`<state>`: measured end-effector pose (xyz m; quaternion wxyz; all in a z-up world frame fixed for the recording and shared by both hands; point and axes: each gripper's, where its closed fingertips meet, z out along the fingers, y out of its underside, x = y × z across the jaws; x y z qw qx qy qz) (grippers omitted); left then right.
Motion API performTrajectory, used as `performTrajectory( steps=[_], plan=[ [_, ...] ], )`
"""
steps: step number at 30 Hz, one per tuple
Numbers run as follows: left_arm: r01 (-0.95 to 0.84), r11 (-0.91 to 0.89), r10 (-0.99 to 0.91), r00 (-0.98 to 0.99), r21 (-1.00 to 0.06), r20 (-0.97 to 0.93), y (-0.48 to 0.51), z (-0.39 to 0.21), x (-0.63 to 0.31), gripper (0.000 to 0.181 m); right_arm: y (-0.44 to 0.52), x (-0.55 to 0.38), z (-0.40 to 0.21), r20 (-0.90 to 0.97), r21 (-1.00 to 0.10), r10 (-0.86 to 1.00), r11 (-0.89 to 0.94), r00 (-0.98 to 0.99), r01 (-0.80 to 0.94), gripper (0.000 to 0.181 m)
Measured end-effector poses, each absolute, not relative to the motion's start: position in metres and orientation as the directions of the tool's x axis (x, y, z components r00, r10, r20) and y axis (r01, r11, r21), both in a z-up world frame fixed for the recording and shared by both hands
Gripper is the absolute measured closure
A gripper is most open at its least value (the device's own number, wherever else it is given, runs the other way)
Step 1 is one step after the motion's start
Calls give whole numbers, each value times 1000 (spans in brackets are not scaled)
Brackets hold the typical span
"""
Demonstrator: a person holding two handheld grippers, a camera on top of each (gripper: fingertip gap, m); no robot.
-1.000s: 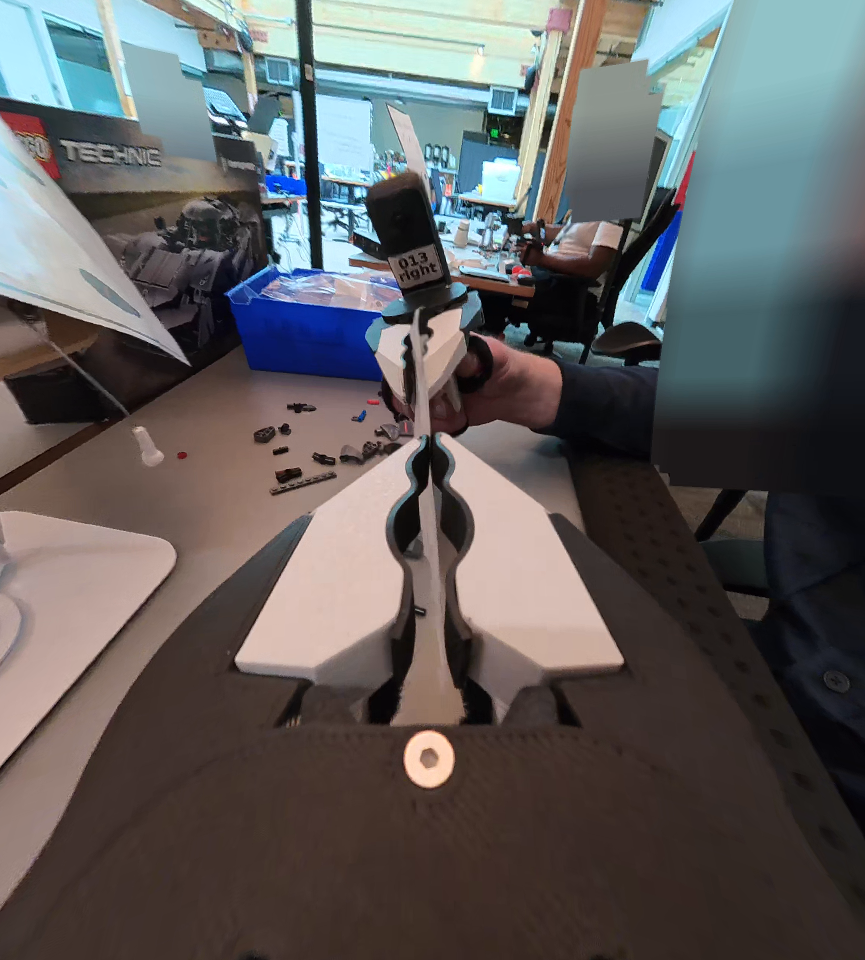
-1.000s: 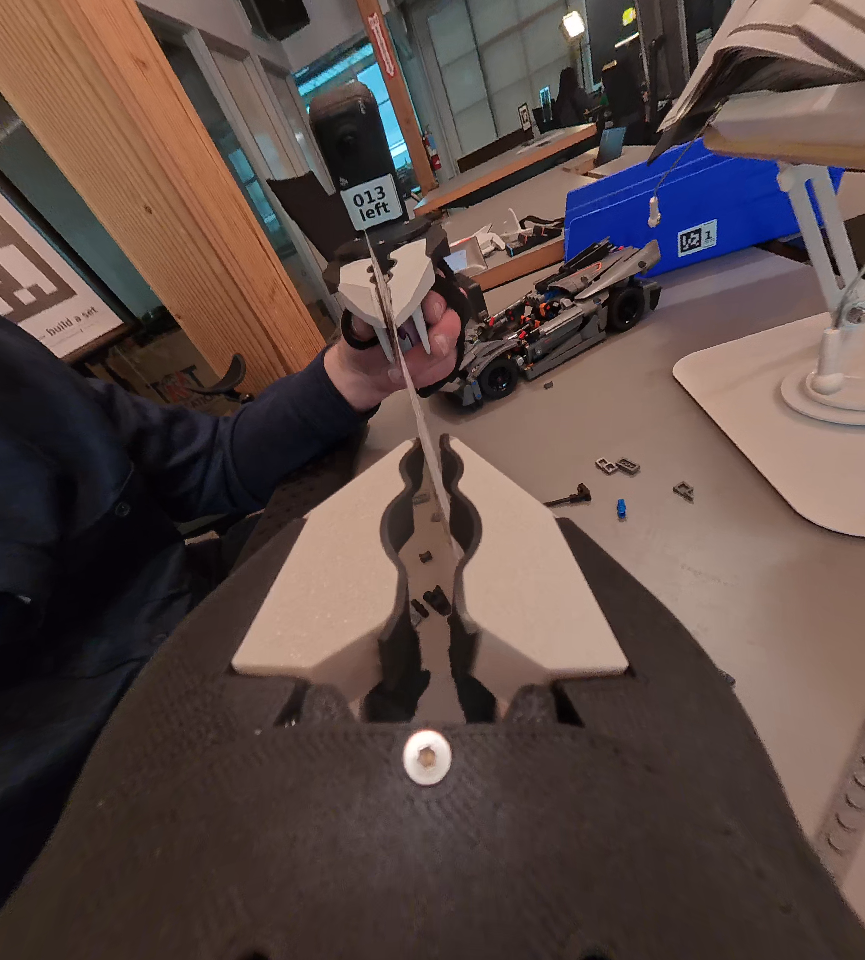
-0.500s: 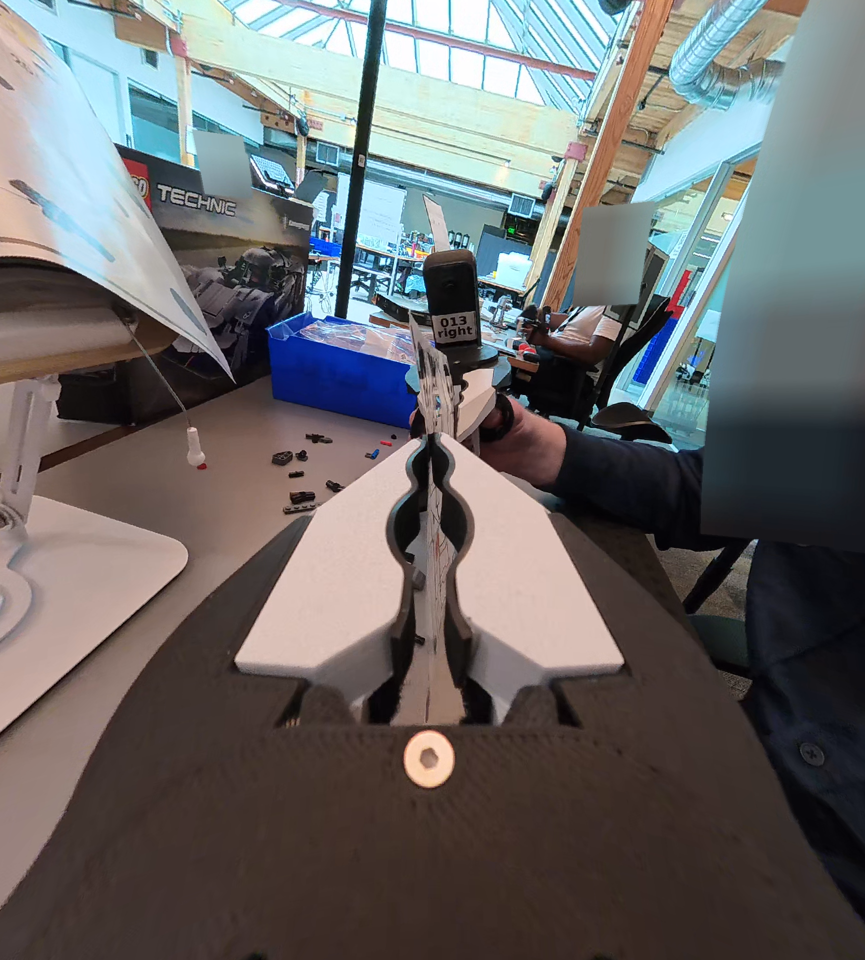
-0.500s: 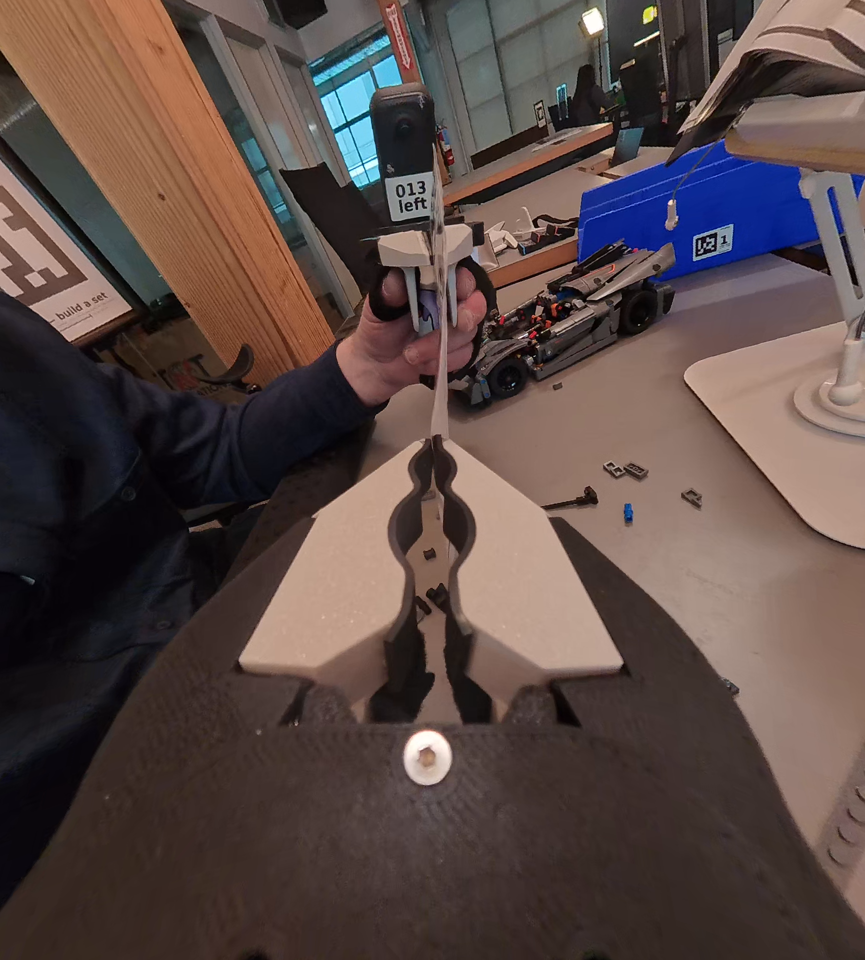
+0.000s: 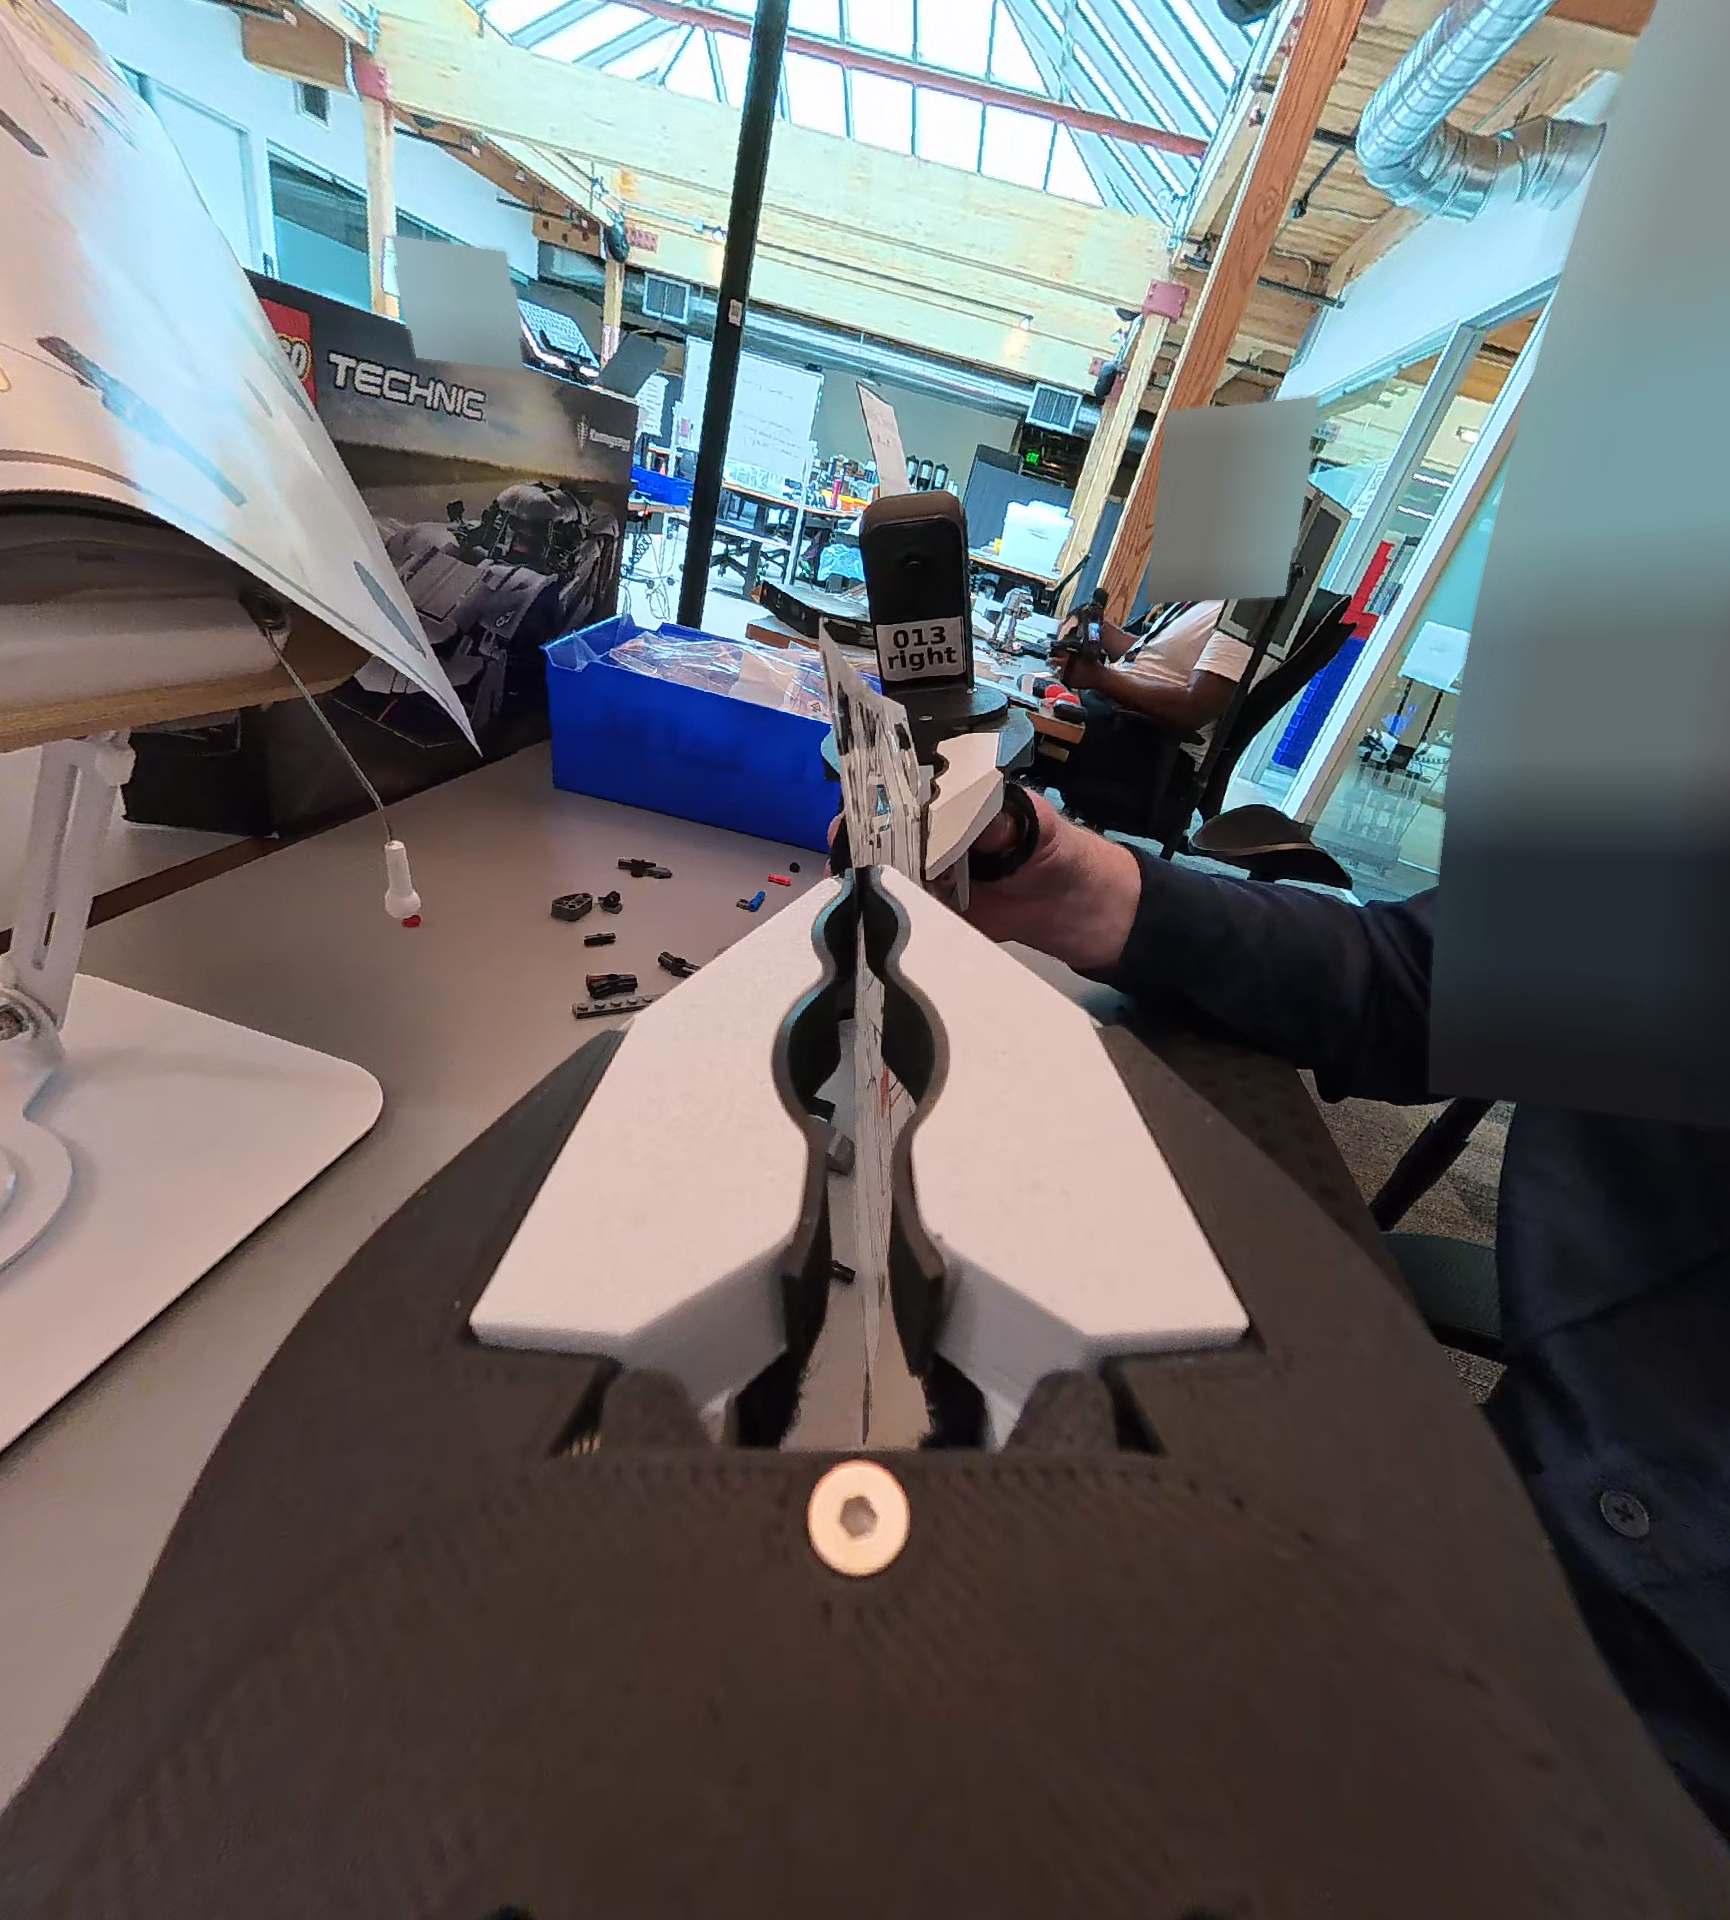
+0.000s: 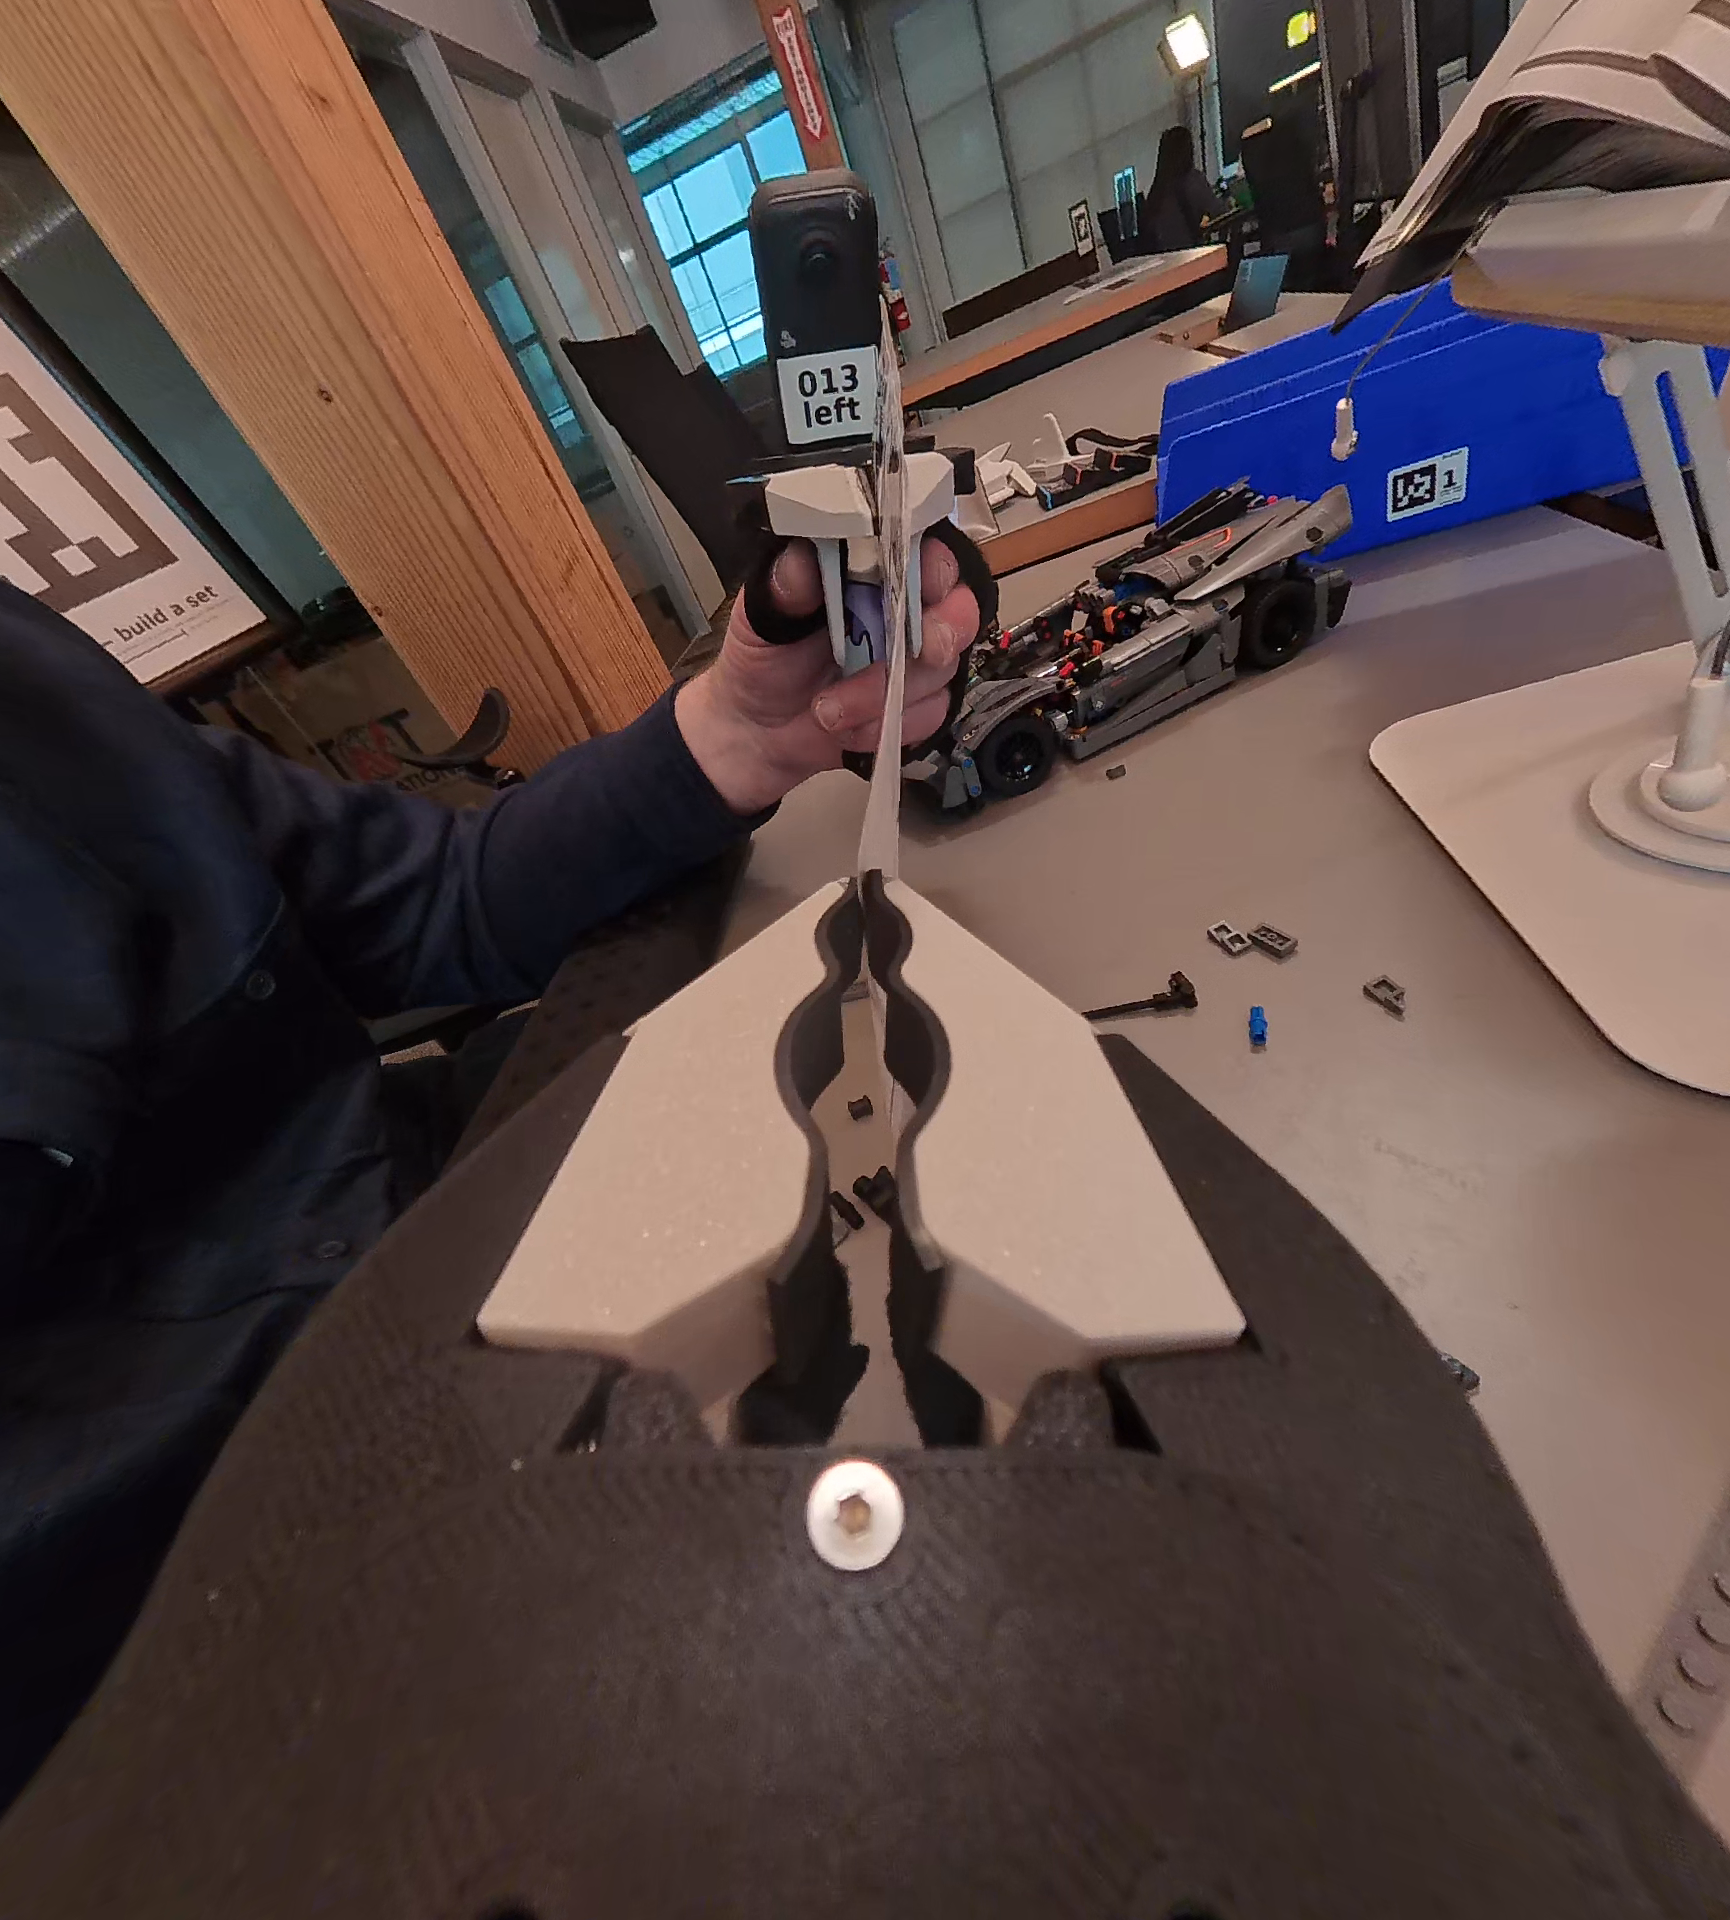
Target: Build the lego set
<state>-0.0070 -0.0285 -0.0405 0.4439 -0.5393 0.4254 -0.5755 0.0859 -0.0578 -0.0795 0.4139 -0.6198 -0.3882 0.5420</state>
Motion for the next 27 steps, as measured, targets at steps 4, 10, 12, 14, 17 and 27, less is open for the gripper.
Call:
performTrajectory(
  steps=[4,10,12,14,17,27],
  plan=[
    [51,-247,-969,-22,-968,246,-28,-41,-7,181,-58,86,-80,-350,-934,930,-356,111,34,181],
    [49,-245,-969,-19,-968,244,-27,-42,-7,181,-57,86,-79,-350,-934,930,-356,113,32,181],
    [46,-244,-970,-18,-969,243,-27,-42,-7,181,-57,86,-80,-351,-934,930,-356,114,32,181],
    [46,-242,-970,-17,-969,242,-27,-42,-7,181,-57,86,-80,-350,-934,929,-356,115,31,181],
    [44,-241,-970,-14,-969,241,-27,-43,-7,181,-57,86,-79,-350,-934,929,-356,116,31,181],
    [36,-239,-971,-6,-970,239,-26,-44,-6,181,-56,87,-79,-350,-934,929,-355,119,29,181]
  ],
)
